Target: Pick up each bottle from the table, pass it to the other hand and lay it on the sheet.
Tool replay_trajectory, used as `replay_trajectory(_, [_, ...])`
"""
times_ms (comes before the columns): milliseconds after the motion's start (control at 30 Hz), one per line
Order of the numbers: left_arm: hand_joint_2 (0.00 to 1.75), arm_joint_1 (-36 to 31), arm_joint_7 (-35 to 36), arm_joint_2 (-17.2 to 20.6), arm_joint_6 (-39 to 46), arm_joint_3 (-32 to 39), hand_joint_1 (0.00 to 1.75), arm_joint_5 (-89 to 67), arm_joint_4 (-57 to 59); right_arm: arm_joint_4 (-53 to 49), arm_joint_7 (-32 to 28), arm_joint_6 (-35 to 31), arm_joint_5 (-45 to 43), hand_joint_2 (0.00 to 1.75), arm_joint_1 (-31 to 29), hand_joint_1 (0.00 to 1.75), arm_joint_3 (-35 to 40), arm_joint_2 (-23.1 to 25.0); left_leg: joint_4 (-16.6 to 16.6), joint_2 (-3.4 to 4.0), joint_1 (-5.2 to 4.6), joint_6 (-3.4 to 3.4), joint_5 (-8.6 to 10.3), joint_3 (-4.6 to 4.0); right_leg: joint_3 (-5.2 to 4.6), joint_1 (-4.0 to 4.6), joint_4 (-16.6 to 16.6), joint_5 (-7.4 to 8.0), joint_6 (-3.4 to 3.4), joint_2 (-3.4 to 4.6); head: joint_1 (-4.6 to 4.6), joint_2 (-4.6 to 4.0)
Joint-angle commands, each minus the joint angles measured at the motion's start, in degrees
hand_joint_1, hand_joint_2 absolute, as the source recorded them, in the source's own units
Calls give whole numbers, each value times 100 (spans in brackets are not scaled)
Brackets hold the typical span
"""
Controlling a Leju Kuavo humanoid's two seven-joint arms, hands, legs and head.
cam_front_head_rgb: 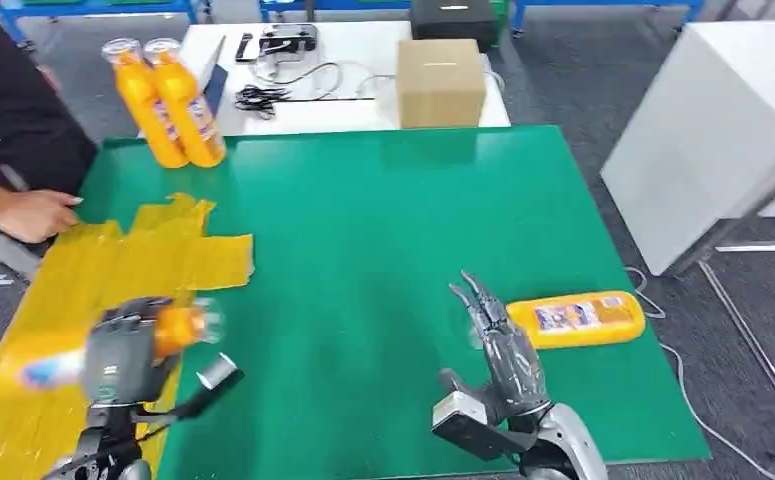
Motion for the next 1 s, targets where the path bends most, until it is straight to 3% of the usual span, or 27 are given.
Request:
replay_trajectory(33, [175,-654,435,1433,-99,-2443,175,-43,1370,-22,32,86,3,0,27,0,-276,-41,-5,-3,4,-8,10,3,7,7,1,-3,3,-3,7,0])
replay_trajectory(267, [175,-568,137,1349,-392,-2227,175,-43,1438,85,13,115,22,0,-41,0,-255,-17,-5,-1,5,-9,8,1,8,2,-3,-2,4,2,2,0])
replay_trajectory(300, [175,-719,398,1481,-416,-2533,0,-43,1552,103,13,119,28,0,-63,0,-249,-17,-4,0,7,-9,10,-7,1,4,-2,1,2,4,0,0])
replay_trajectory(333, [175,-789,493,1537,-371,-2685,0,-43,1599,104,13,116,30,0,-67,0,-246,-26,-4,-3,7,-10,11,-6,3,4,-3,1,2,0,0,0])
replay_trajectory(367, [0,-800,574,1515,-440,-2727,0,-43,1709,97,15,106,35,0,-65,0,-257,-39,-5,-13,4,-9,13,-8,1,0,-1,-1,1,-8,0,0])
replay_trajectory(600, [0,-669,512,1478,-119,-2592,0,-43,1629,-145,20,38,28,0,164,0,-476,-173,-3,-16,5,-9,10,-1,11,-1,-3,-2,2,-18,-2,0])
replay_trajectory(733, [0,-407,-57,1119,199,-1922,0,-43,1450,-228,49,-7,121,0,287,0,-558,-275,-6,-13,2,-7,10,4,16,-4,-5,-2,5,-16,-2,0])
replay_trajectory(767, [0,-127,-625,705,492,-1215,0,-43,1276,-327,104,-106,262,175,405,0,-613,-387,-3,-14,0,-5,10,-3,9,-5,-1,-2,5,-16,0,0])
replay_trajectory(933, [0,137,-1178,305,604,-565,0,-43,988,-486,129,-199,349,175,601,0,-737,-516,3,-18,-4,-3,8,-13,0,-7,2,-5,6,-20,0,0])
replay_trajectory(967, [0,212,-1454,147,669,-334,0,92,876,-522,164,-241,433,175,650,0,-765,-552,2,-17,-3,-4,7,-11,3,-6,0,-6,6,-20,2,0])
replay_trajectory(1000, [0,366,-2196,-117,669,-67,0,978,338,-600,270,-293,563,175,789,0,-838,-669,1,-15,-7,-4,9,-17,-4,-8,2,-4,4,-17,2,0])
